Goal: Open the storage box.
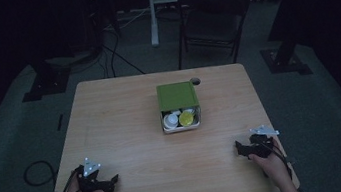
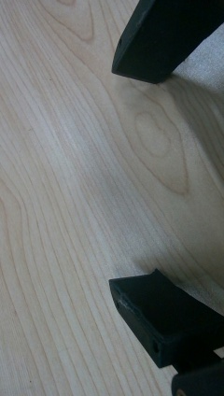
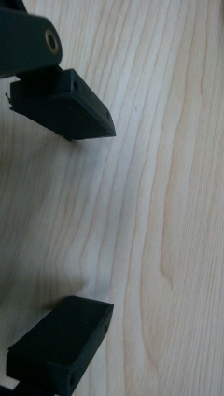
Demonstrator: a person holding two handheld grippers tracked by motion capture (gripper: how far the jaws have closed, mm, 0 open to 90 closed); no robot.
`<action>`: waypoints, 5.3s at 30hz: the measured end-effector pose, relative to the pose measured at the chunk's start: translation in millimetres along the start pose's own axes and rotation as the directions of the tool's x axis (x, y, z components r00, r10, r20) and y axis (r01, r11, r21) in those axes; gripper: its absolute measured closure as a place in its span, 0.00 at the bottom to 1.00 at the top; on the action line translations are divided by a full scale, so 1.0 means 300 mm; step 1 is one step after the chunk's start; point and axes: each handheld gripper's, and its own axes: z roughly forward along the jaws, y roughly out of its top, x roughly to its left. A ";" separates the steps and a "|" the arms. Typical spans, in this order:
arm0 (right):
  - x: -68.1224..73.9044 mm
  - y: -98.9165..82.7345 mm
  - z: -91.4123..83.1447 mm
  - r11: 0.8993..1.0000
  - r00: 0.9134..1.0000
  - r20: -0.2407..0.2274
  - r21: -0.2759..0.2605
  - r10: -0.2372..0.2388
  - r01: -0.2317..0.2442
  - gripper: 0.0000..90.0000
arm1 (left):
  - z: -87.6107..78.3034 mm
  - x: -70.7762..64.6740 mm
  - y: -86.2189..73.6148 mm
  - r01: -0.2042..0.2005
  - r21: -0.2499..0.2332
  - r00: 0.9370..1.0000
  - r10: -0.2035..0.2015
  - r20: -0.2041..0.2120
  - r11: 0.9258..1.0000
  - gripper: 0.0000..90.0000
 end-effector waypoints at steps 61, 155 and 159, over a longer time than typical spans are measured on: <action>0.535 0.118 0.086 0.580 0.595 0.232 -0.137 -0.770 0.803 0.46 | 0.000 0.000 0.000 0.000 0.000 1.000 0.000 0.001 1.000 0.02; 0.751 0.147 0.171 0.069 0.005 0.441 0.128 -0.897 0.989 0.80 | 0.000 0.000 0.000 0.000 -0.001 1.000 0.000 0.000 1.000 0.02; 0.754 0.139 0.162 0.074 0.011 0.439 0.126 -0.898 0.989 0.80 | 0.000 0.000 0.000 0.000 -0.001 1.000 0.000 0.000 1.000 0.02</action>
